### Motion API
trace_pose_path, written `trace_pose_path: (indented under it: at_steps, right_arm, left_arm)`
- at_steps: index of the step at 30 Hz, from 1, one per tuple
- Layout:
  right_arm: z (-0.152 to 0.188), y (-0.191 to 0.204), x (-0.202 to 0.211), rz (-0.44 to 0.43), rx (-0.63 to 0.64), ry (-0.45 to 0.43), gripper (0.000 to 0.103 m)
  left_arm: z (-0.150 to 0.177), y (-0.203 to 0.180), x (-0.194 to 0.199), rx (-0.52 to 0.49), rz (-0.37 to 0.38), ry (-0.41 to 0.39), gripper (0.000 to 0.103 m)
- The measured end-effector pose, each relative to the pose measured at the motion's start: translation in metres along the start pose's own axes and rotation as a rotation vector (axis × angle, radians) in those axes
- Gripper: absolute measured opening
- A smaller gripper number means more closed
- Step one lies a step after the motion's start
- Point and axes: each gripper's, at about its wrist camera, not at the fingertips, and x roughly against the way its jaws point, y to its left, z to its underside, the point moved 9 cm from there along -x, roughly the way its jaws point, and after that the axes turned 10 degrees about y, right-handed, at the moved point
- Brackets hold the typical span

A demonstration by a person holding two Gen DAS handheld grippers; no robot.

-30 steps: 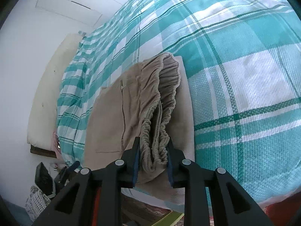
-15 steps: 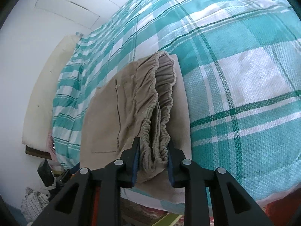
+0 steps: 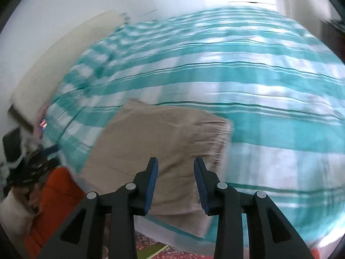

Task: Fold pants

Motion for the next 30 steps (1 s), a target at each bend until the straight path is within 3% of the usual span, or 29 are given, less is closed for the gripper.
trace_pose_path:
  at_steps: [2,3,5,8,11,12,14,17,18,20,22,24,27,30]
  right_arm:
    - [0.009,0.003,-0.019,0.004,0.037,0.043,0.036]
    - [0.021,-0.005,-0.037,0.036,0.041,0.103,0.035]
    - [0.040,-0.016,-0.060,0.063,0.046,0.176,0.034]
    - [0.035,-0.013,-0.049,0.062,0.071,0.203,0.032]
    - [0.007,-0.005,-0.028,0.042,0.096,0.178,0.031]
    - [-0.009,-0.004,-0.020,0.043,0.106,0.150,0.031]
    - [-0.038,-0.010,-0.018,0.071,0.107,0.111,0.031]
    - [-0.071,-0.025,-0.036,0.070,0.057,0.081,0.031]
    - [-0.076,-0.034,-0.049,0.075,0.031,0.093,0.031]
    - [-0.070,-0.051,-0.084,0.077,-0.031,0.161,0.032]
    - [-0.064,-0.056,-0.097,0.074,-0.050,0.169,0.032]
    - [-0.059,-0.054,-0.084,0.073,-0.044,0.141,0.031]
    - [-0.045,-0.035,-0.046,0.067,0.019,0.076,0.031]
    - [-0.012,-0.011,-0.019,0.021,0.070,0.046,0.031]
  left_arm:
    - [0.006,-0.012,-0.030,-0.047,-0.005,0.074,0.080]
    - [0.019,-0.017,-0.054,-0.072,-0.003,0.162,0.079]
    - [0.027,-0.017,-0.069,-0.107,-0.026,0.227,0.077]
    - [0.004,-0.013,-0.045,-0.109,0.011,0.186,0.078]
    - [-0.055,0.001,-0.016,-0.067,0.028,0.064,0.094]
    - [-0.072,0.005,-0.017,-0.052,0.019,0.042,0.094]
    - [-0.094,0.010,-0.033,-0.014,0.007,0.045,0.094]
    - [-0.108,0.028,-0.084,0.091,-0.023,0.110,0.094]
    - [-0.102,0.036,-0.107,0.127,-0.047,0.154,0.093]
    - [-0.086,0.043,-0.132,0.171,-0.063,0.231,0.077]
    - [-0.069,0.041,-0.135,0.199,-0.019,0.257,0.075]
    - [-0.058,0.034,-0.115,0.163,-0.013,0.221,0.076]
    - [-0.037,0.021,-0.080,0.114,0.004,0.170,0.086]
    - [-0.002,0.003,-0.062,0.073,0.021,0.165,0.091]
